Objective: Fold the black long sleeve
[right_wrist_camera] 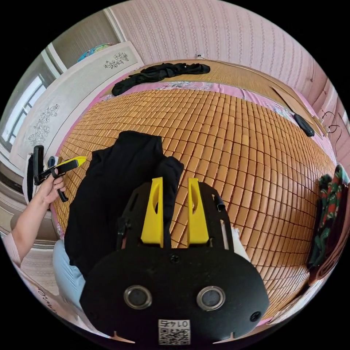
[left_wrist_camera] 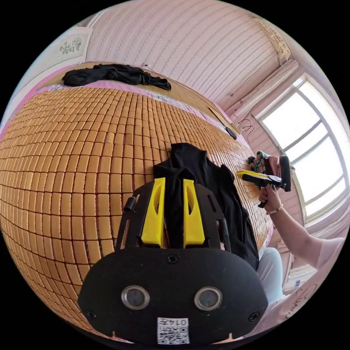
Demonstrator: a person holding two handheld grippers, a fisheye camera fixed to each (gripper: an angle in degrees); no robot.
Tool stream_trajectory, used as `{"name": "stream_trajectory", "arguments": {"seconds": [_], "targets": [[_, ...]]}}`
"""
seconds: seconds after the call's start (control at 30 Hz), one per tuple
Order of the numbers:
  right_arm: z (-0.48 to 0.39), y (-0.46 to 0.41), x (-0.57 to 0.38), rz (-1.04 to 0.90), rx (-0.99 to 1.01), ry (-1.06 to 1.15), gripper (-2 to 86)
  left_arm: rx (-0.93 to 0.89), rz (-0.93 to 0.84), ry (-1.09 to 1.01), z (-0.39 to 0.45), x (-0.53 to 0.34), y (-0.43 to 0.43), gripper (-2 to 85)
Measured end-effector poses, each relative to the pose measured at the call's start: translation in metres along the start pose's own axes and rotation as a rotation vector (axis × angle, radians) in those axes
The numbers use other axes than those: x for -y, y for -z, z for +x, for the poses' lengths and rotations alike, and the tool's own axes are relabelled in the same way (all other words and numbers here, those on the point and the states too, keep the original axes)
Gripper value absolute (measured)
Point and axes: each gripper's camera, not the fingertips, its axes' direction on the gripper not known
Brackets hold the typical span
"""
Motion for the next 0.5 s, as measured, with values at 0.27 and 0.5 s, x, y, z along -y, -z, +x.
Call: {"name": "stream_trajectory", "arguments": {"seconds": [0.27, 0.5], "targets": [[0.044, -0.035, 0.009, -0.097, 0.177, -0.118, 2.1, 0.057, -0.109, -0.047, -0.002, 0.029, -0.022, 0.3], [0.087, 0.038, 0.014, 0.099, 0.139, -0.145, 1.4, 0.091, 0.082, -0.092, 0.03, 0.072, 0.023, -0.7]]}}
